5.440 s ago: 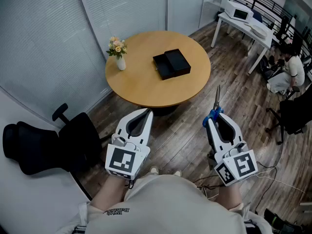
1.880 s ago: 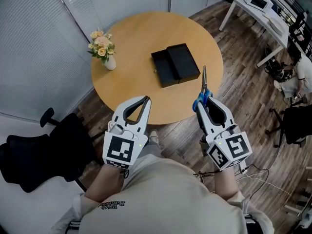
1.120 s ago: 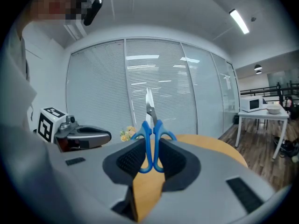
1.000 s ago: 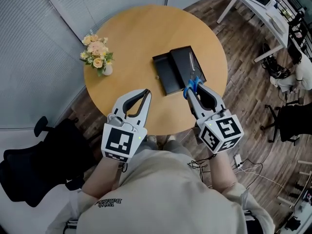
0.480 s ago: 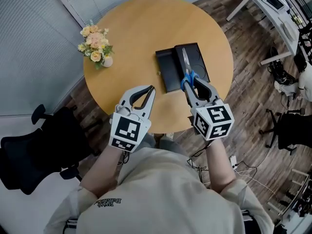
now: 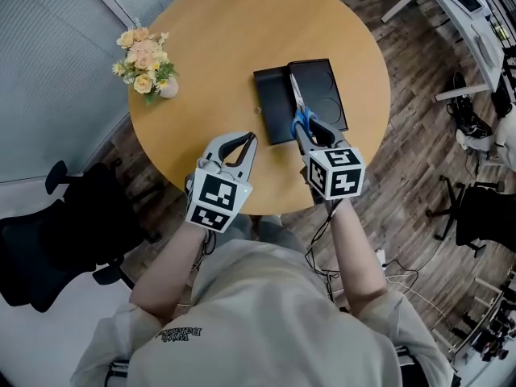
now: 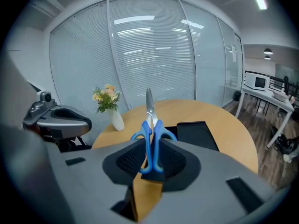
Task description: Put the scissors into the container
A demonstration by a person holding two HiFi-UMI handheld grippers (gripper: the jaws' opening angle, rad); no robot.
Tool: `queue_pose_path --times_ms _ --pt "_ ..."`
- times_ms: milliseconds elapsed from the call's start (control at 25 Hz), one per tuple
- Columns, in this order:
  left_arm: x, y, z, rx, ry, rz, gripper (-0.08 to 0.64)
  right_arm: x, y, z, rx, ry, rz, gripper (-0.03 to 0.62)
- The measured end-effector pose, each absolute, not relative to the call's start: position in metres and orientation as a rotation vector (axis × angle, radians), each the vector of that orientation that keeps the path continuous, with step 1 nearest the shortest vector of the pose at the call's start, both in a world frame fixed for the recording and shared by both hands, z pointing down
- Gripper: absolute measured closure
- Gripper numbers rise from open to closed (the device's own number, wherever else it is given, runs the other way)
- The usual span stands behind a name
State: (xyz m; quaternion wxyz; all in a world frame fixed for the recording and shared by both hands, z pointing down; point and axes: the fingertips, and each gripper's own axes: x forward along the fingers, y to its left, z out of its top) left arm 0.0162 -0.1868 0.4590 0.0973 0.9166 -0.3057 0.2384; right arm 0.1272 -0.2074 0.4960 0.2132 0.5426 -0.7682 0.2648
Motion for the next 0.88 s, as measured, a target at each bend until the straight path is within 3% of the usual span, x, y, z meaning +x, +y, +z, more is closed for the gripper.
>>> queue_pose_path --times_ms 880 --pt "0.037 -0.206 0.556 2.52 -0.817 0.75 0.535 0.121 -0.232 0.629 1.256 -1.884 0.936 0.494"
